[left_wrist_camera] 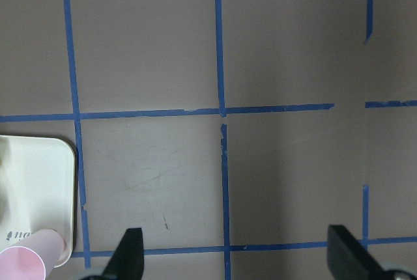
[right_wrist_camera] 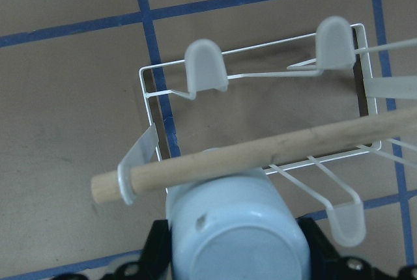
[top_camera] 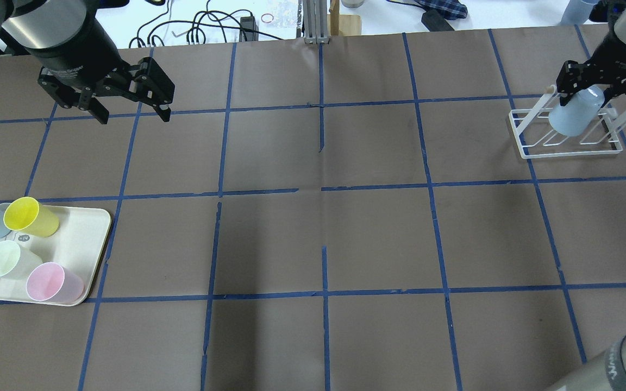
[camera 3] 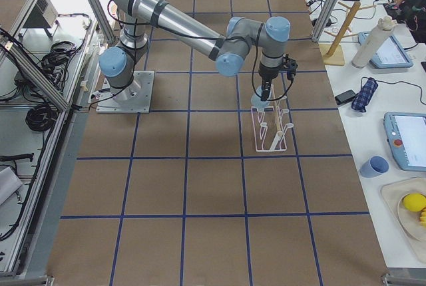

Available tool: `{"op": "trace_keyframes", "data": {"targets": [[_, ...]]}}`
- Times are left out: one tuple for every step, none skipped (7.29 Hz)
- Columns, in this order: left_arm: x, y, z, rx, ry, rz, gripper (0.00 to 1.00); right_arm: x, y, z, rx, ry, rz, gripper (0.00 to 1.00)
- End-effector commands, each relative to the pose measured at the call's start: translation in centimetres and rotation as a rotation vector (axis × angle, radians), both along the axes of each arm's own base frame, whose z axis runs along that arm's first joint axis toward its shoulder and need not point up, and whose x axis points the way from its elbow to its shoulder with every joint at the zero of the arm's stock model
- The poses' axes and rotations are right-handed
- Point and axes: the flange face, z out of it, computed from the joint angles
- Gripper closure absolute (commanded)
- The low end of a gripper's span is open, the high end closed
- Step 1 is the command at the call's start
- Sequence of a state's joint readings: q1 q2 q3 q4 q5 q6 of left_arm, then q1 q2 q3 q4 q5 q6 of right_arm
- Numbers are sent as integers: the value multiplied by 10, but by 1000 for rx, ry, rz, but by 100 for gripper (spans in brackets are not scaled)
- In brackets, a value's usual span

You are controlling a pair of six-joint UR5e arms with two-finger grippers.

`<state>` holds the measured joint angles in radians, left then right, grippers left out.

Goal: Transfer IKEA cup to right arm and place on rack

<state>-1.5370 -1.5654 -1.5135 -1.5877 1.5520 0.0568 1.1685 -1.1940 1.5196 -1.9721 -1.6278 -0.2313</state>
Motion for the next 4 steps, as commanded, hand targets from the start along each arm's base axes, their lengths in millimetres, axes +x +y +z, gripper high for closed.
{"op": "trace_keyframes", "data": {"targets": [[0,0,-1,1,4,0,0,4,0,12,-11,3,7,0],[0,0,0,0,3,0,0,7,3,25,-27,8,10,0],[0,0,0,0,0,0,0,31,13,44,-10,0,31,0],[0,-1,2,-5,1,0,0,58,23,67,-15,1,59,0]]}}
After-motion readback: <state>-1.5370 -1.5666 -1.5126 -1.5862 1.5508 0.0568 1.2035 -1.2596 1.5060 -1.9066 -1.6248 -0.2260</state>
